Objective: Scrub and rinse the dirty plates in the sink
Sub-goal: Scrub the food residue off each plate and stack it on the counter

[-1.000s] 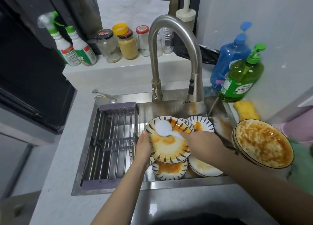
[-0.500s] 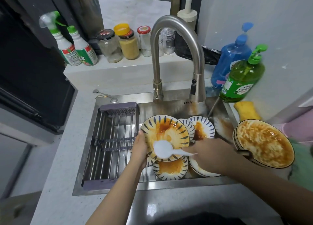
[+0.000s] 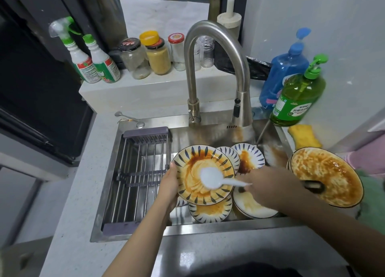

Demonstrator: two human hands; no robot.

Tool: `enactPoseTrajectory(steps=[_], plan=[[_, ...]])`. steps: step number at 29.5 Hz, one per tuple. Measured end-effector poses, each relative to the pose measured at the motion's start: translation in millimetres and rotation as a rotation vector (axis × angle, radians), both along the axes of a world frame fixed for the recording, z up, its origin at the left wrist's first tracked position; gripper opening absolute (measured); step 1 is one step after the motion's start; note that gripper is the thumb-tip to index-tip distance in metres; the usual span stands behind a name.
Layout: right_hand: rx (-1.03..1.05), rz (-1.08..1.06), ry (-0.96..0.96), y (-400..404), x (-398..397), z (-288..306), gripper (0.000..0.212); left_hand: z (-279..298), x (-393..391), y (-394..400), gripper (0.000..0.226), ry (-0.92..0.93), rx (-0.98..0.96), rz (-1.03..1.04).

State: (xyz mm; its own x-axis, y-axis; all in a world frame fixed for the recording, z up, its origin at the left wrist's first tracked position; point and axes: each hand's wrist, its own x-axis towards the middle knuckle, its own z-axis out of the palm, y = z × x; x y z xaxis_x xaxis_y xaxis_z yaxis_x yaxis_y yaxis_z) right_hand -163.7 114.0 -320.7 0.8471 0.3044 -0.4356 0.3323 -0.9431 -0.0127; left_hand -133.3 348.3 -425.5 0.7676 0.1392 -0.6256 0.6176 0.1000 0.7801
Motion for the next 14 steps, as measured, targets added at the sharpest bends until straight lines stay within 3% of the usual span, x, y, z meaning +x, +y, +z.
enactPoseTrajectory(steps=[3,9,13,14], plan=[[-0.028,-0.087,-0.096,1.0,15.8,-6.1,0.039,0.9,-2.2,-7.0,0.058,-0.018,0.019,-0.086],[0.119,0.068,-0.093,23.8,-10.9,-7.3,0.039,14.0,-1.7,-17.1,0.07,0.01,0.064,-0.095],[0.017,0.025,-0.094,6.0,4.9,-2.4,0.038,19.1,-2.9,-19.7,0.056,-0.036,0.066,-0.094],[-0.005,-0.015,-0.125,6.1,11.8,-4.6,0.04,18.1,-2.6,-21.0,0.063,-0.039,0.069,-0.116]])
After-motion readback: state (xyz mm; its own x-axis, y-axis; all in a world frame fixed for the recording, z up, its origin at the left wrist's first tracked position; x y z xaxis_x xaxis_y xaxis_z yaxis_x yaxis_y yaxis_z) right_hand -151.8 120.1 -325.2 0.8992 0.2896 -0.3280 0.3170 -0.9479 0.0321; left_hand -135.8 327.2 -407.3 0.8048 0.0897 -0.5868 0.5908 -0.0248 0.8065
